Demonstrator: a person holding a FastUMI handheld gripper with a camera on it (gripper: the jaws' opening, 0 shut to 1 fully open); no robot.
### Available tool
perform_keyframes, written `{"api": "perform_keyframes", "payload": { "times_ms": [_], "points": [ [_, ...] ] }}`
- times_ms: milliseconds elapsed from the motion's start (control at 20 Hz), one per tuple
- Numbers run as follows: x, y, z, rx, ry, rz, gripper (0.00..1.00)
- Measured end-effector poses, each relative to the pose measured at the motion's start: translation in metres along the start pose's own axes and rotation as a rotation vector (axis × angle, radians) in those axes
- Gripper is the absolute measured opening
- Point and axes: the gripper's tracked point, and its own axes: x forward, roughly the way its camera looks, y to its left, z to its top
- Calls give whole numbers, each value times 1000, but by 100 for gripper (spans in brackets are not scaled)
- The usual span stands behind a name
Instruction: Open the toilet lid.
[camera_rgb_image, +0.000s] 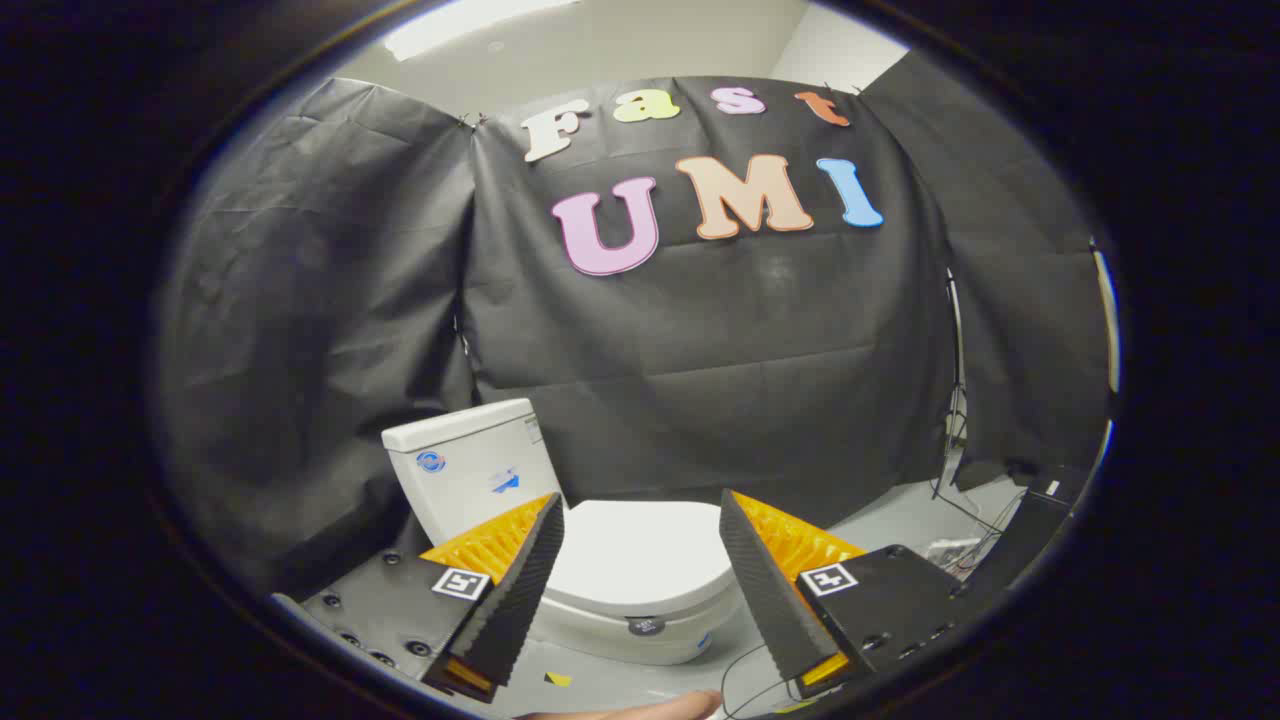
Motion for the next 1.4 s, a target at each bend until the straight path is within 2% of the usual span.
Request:
{"api": "perform_keyframes", "payload": {
  "times_ms": [300,650,900,1000,1400],
  "points": [
    [11,11,-17,-18,53,33,97],
    [35,23,-47,55,58,94,97],
    [56,21,-93,168,85,108,97],
    [66,20,-123,264,115,112,97],
    [79,3,-206,538,259,34,96]
  ]
}}
